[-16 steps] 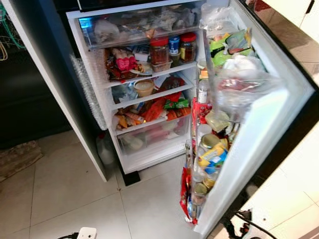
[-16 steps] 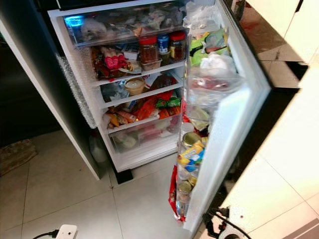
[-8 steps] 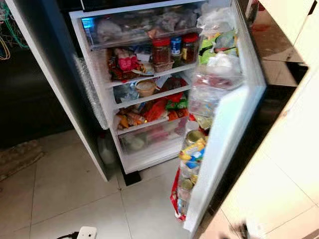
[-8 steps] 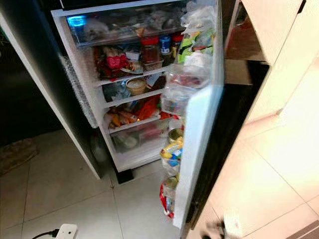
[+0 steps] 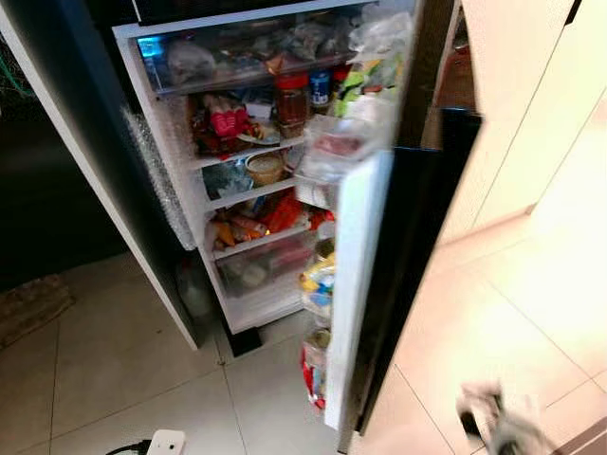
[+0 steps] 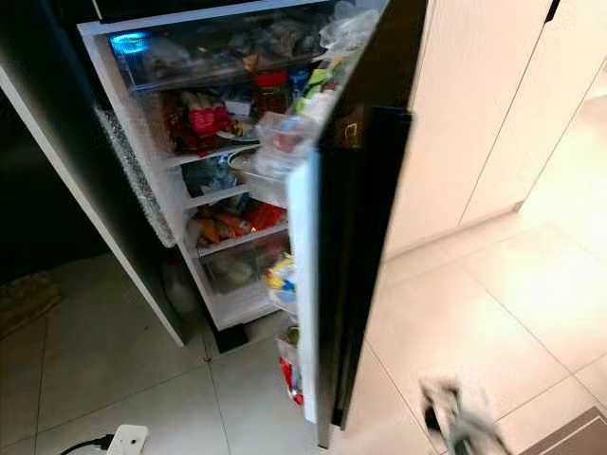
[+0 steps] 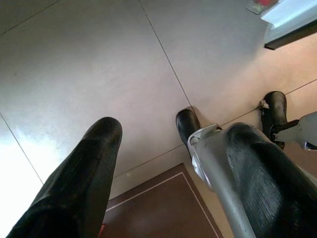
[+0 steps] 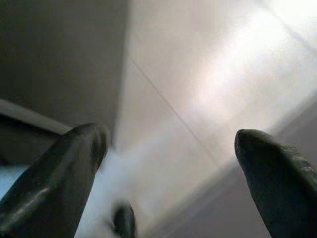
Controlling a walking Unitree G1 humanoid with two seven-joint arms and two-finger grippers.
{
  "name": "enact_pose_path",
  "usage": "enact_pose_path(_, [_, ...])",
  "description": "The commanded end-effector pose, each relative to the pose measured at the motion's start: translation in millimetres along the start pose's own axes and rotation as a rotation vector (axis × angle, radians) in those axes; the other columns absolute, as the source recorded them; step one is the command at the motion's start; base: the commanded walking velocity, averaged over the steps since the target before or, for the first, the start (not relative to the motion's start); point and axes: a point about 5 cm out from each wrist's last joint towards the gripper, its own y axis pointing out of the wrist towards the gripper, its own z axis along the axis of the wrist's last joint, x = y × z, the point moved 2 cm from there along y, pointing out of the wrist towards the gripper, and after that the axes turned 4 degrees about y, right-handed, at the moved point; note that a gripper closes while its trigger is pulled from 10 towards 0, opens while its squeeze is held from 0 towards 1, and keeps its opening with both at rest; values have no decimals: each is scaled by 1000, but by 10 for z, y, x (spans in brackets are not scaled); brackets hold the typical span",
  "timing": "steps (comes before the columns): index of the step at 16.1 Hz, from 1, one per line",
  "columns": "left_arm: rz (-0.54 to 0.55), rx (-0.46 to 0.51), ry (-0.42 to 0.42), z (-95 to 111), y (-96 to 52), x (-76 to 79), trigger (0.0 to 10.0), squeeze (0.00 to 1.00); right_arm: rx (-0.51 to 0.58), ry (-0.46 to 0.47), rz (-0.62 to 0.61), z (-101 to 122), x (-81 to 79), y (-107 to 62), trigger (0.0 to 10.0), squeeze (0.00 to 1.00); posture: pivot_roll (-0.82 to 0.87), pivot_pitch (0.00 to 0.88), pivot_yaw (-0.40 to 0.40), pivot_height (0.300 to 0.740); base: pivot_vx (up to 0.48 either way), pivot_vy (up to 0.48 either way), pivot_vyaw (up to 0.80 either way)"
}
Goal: Restocking fridge
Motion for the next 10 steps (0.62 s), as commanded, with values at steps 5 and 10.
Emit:
enact_pose_path(5, [10,-12,3,-11,-2,-18,10000,0,205,-30,110,649,-261,66,10000,0,-203,0,18,740,0,0,0])
enact_pose_path(10, [9,-14,-9,-12,1,-7,10000,0,415,-162,377,1393,-916,-76,10000,0,-198,0,3,740,0,0,0])
